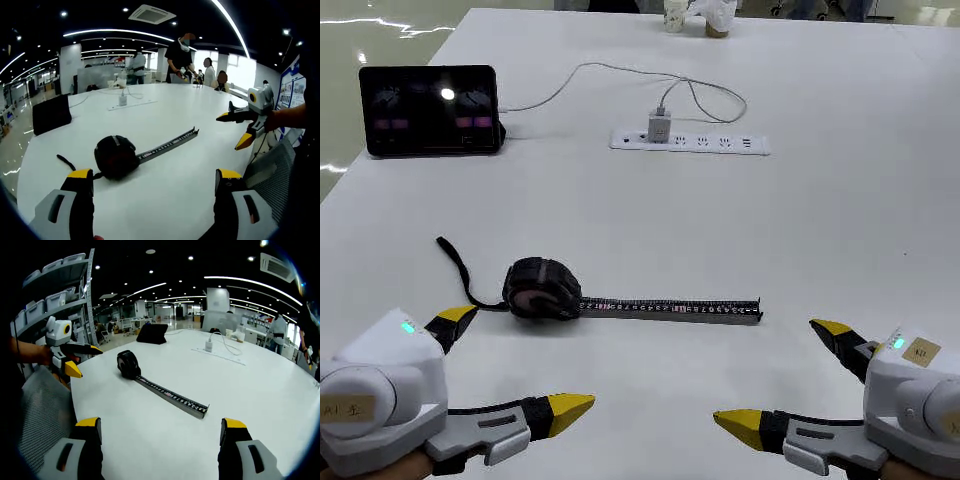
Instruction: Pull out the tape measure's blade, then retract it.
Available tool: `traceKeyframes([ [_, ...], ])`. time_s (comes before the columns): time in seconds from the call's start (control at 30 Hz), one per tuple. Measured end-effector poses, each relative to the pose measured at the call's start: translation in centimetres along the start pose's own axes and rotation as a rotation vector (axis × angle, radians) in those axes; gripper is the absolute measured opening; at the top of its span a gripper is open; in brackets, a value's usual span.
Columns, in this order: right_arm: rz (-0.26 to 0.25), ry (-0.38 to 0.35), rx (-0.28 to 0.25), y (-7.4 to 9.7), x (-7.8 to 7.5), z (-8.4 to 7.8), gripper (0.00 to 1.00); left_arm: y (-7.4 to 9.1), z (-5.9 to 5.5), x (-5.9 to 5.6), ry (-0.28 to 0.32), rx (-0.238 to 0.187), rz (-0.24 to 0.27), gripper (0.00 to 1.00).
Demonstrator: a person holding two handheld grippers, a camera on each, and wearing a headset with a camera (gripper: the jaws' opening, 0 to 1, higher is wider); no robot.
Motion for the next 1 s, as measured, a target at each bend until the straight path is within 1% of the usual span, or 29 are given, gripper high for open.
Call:
traceKeyframes([
  [0.1,-0.002,0.004,0.000,0.0,0.3,0.1,0.99,-0.1,0.1,-0.5,0.002,-0.003,-0.001,0.99],
  [0.23,-0.008,0.004,0.002,0.0,0.5,0.2,0.99,-0.2,0.2,-0.7,0.016,-0.011,0.009,0.99],
  [0.3,-0.010,0.008,0.003,0.0,0.6,0.2,0.99,-0.2,0.3,-0.9,0.016,-0.015,0.007,0.99],
  [0.4,-0.010,0.000,0.002,0.1,0.6,0.3,0.99,-0.3,0.4,-1.2,0.011,-0.009,0.009,0.99],
  [0.63,-0.008,0.003,0.010,0.1,0.8,0.3,0.99,-0.4,0.4,-1.4,0.011,-0.003,0.009,0.99],
  [1.0,-0.006,0.005,0.018,0.0,0.8,0.2,0.99,-0.4,0.5,-1.5,0.019,-0.008,0.023,0.99],
])
Point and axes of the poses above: the centre of the closed fingertips' face, and the gripper's own axes: y roughly backward along the fingers, x roughly to its left, z roughly out of its top, the point moved 6 cm from there along y, roughly backward along the fingers, and after that the axes turned 2 degrees about x, right-handed, at the moved point
